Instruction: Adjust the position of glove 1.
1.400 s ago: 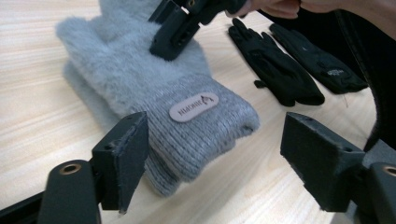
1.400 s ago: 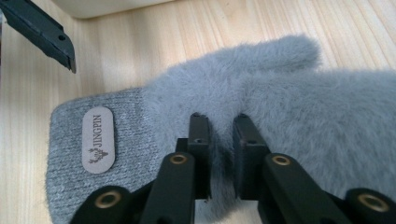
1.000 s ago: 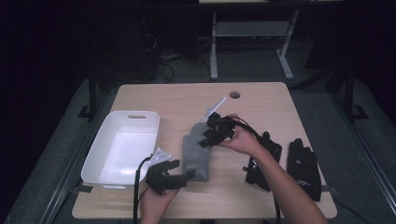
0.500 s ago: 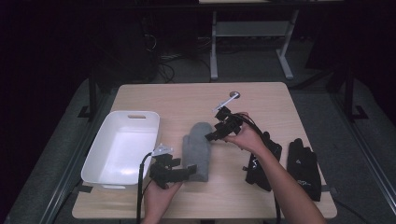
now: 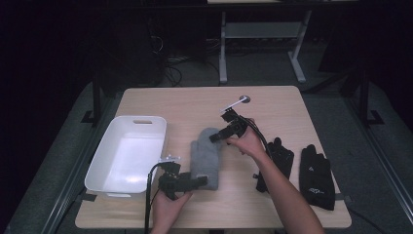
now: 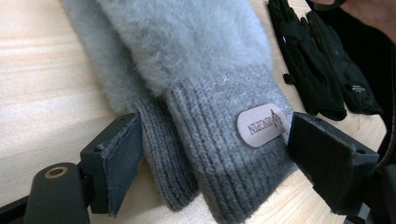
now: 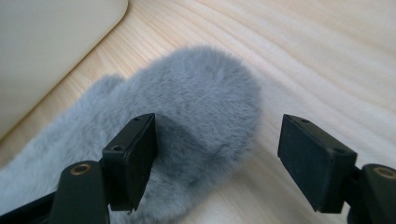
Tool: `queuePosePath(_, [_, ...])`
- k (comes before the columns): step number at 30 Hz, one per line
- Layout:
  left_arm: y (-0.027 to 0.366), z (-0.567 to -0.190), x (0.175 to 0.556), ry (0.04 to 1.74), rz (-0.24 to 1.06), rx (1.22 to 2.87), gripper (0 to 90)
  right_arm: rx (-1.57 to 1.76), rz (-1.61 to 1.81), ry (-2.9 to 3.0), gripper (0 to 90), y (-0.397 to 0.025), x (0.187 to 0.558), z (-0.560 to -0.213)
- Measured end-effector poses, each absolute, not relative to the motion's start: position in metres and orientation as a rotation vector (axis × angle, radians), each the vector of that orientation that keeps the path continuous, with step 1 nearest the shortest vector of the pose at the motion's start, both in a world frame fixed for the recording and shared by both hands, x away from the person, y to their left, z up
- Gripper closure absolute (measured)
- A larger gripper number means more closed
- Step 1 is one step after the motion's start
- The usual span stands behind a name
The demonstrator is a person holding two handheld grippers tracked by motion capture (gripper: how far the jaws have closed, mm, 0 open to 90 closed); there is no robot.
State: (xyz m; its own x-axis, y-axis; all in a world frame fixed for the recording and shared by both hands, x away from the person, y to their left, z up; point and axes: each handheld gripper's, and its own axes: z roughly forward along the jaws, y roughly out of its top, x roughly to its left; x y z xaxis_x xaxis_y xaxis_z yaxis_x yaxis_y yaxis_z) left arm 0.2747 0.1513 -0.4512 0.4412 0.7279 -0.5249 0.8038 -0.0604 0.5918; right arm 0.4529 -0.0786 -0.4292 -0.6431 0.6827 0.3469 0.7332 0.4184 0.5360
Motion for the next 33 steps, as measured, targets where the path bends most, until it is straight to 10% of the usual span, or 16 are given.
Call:
queuePosePath(11, [0.154,-0.461,0.280,1.344,-0.206,1.797,19.8,-1.325,-0.999,-2.500,29.1,-0.072,0.461,-0.448])
queuePosePath(21, [0.154,-0.466,0.282,1.361,-0.270,1.763,18.9,-1.283,-0.997,-2.434,47.9,-0.072,0.463,-0.458])
queuePosePath(33, [0.154,-0.466,0.287,1.322,-0.384,1.735,45.0,-1.263,-1.081,-2.293,74.0,-0.085,0.460,-0.458])
